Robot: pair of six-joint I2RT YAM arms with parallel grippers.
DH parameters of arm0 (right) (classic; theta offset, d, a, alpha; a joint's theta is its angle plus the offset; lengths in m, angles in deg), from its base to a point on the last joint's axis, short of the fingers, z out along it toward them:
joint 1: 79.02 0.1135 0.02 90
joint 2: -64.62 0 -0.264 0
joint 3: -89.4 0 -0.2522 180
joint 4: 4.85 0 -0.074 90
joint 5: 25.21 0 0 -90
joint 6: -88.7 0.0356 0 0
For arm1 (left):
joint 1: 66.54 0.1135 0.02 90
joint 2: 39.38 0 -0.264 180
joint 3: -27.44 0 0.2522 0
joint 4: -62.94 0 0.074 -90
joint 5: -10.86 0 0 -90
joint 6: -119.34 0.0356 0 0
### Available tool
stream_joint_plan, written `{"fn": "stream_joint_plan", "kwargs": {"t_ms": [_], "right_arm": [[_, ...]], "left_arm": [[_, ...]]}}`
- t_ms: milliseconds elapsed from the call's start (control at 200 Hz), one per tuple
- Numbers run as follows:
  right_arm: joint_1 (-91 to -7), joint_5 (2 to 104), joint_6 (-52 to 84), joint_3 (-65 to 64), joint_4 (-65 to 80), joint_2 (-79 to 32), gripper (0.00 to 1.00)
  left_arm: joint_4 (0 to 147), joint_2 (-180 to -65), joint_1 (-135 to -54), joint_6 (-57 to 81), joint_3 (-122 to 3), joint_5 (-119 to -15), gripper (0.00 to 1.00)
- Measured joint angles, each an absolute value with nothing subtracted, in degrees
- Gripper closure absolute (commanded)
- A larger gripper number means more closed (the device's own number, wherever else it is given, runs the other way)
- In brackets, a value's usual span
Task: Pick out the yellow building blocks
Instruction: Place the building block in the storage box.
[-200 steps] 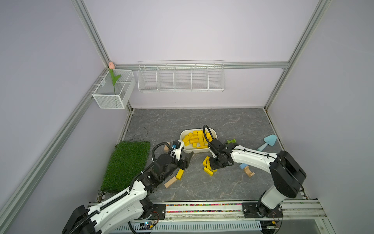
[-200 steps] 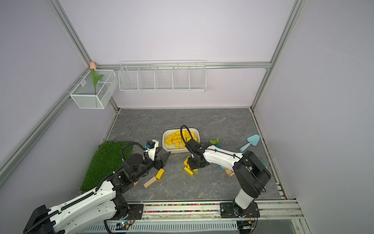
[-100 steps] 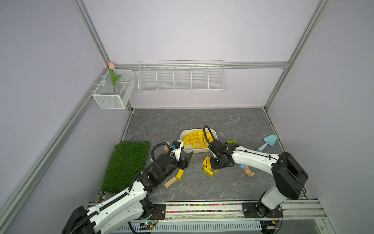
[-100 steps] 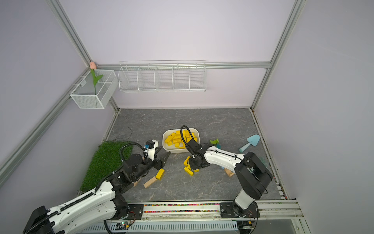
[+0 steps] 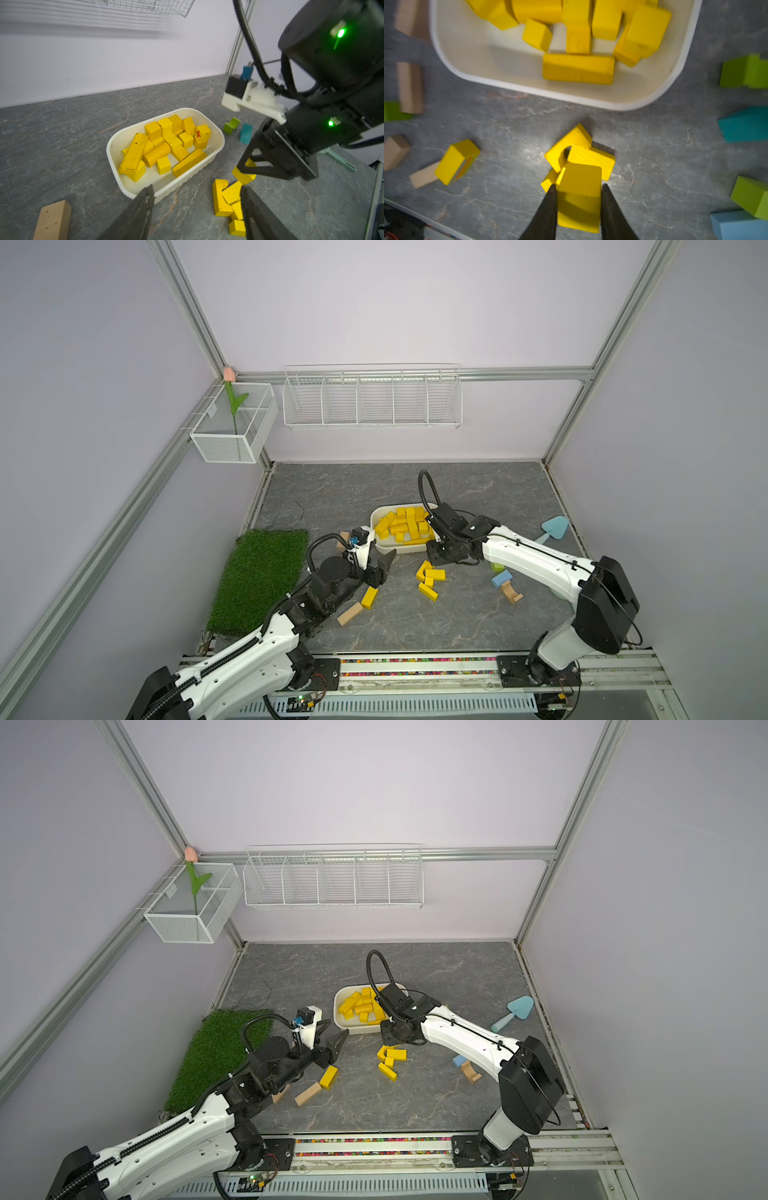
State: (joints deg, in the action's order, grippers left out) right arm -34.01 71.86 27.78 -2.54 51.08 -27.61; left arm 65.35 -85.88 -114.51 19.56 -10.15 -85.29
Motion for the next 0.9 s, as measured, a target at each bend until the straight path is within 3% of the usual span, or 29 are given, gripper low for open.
{"fn": "stream_joint_plan", "kwargs": {"t_ms": [900], "right_arm": [[-40.74, 64.25, 26.21, 33.83, 52.81, -60.72, 0.70]], "left_arm": [[64.52, -86.44, -112.67, 19.54, -9.56, -83.48, 0.33]]}}
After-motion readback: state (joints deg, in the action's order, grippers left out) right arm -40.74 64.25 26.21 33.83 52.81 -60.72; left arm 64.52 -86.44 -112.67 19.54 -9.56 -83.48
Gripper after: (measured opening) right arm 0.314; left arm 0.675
